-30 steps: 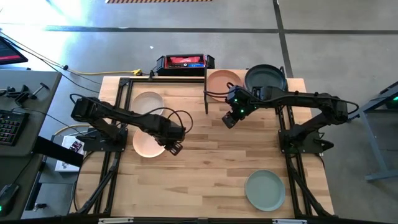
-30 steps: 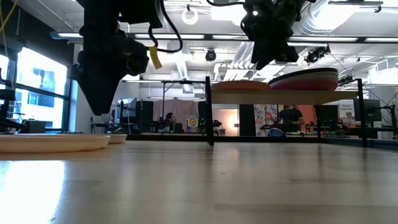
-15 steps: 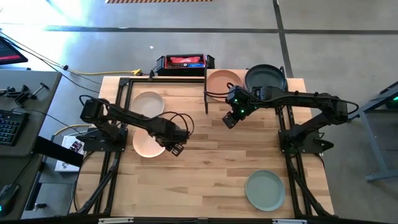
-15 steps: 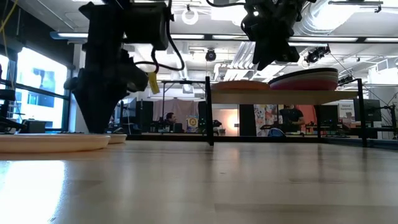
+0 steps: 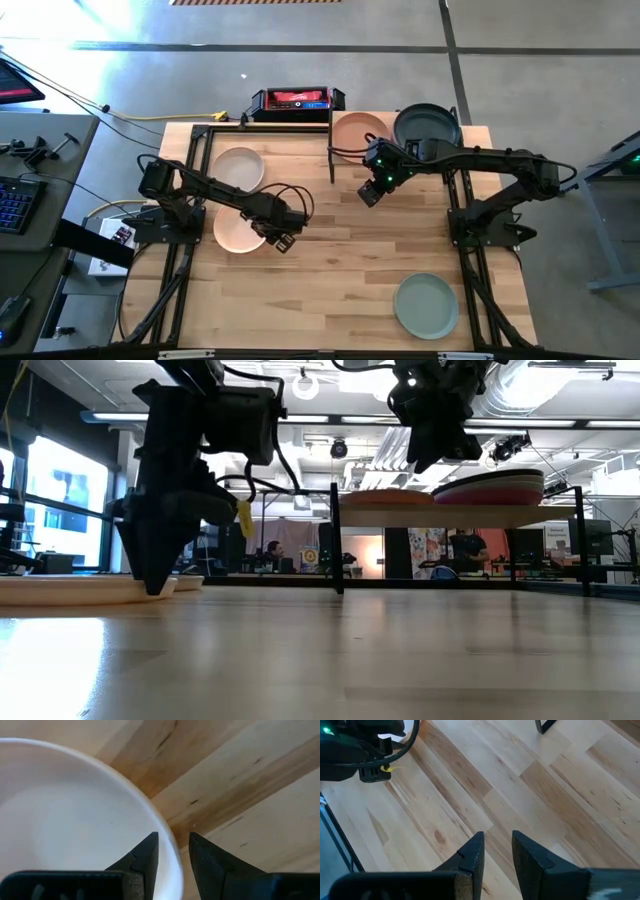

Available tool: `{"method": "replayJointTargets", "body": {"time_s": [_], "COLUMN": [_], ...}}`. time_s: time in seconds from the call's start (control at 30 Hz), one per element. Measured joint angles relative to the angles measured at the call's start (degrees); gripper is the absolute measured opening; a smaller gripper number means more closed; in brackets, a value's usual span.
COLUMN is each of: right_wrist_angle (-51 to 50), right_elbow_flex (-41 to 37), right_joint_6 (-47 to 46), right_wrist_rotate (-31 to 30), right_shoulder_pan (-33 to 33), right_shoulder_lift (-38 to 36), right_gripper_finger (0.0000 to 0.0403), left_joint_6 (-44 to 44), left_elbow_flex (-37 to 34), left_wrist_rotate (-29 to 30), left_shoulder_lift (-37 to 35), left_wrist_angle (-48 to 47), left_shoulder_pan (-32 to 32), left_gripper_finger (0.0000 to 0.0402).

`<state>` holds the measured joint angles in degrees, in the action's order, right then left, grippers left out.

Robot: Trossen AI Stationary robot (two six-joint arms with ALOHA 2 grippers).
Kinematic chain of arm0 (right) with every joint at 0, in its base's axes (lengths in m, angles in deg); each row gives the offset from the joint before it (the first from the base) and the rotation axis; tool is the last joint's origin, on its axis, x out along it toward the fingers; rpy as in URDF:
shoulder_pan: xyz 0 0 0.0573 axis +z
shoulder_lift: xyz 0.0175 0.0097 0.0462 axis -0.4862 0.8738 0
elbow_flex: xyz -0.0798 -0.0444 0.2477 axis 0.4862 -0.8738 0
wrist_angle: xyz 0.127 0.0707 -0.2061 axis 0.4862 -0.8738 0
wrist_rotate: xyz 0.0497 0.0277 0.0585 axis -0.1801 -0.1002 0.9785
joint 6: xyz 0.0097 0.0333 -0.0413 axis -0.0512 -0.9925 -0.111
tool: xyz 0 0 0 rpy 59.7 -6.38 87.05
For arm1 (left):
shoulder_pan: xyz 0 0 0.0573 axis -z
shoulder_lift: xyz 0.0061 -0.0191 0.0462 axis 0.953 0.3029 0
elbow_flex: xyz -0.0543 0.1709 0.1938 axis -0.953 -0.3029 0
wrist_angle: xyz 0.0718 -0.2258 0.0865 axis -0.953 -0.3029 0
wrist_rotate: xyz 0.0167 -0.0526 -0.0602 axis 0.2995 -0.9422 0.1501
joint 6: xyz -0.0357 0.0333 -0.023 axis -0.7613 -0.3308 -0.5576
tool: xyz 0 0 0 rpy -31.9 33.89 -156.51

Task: Place and stack plates onto a shelf
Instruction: Stack the light orange plate on top of the brown plate on the shelf

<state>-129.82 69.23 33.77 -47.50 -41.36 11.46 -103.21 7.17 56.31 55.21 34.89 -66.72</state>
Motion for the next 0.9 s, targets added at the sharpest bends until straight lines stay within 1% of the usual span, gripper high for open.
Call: {"method": "replayJointTargets", "body": {"time_s": [0.1, 0.27, 0.33, 0.43, 0.7, 0.9], "right_wrist_angle": [0.0, 0.0, 0.0, 0.0, -0.8, -0.9], "right_elbow_flex": [0.0, 0.0, 0.0, 0.0, 0.0, 0.0], "right_joint_6": [0.0, 0.0, 0.0, 0.4, 0.5, 0.5], "right_wrist_rotate": [0.0, 0.0, -0.1, -0.2, -0.2, -0.2], "right_shoulder_pan": [0.0, 0.0, 0.0, 0.0, 0.0, 0.0], "right_shoulder_lift": [0.0, 0.0, 0.0, 0.0, 0.0, 0.0], "right_gripper_finger": [0.0078, 0.0078, 0.0078, 0.0078, 0.0078, 0.0078], "left_joint_6": [1.5, 3.6, 4.2, 5.1, 4.8, 6.4], "left_elbow_flex": [0.0, 0.0, 0.0, 0.0, 0.2, 3.8], "left_wrist_rotate": [-1.0, -1.8, -1.7, -1.8, -5.2, -4.9], "left_shoulder_lift": [0.0, -0.1, -0.1, -0.1, -0.1, -0.1], "left_wrist_angle": [-0.1, -0.1, -0.2, -0.1, -0.3, -0.4], "left_shoulder_pan": [0.0, 0.3, 0.6, 1.4, 4.3, 6.8], "left_gripper_finger": [0.0077, 0.002, 0.0007, 0.0008, 0.0003, 0.0002]}}
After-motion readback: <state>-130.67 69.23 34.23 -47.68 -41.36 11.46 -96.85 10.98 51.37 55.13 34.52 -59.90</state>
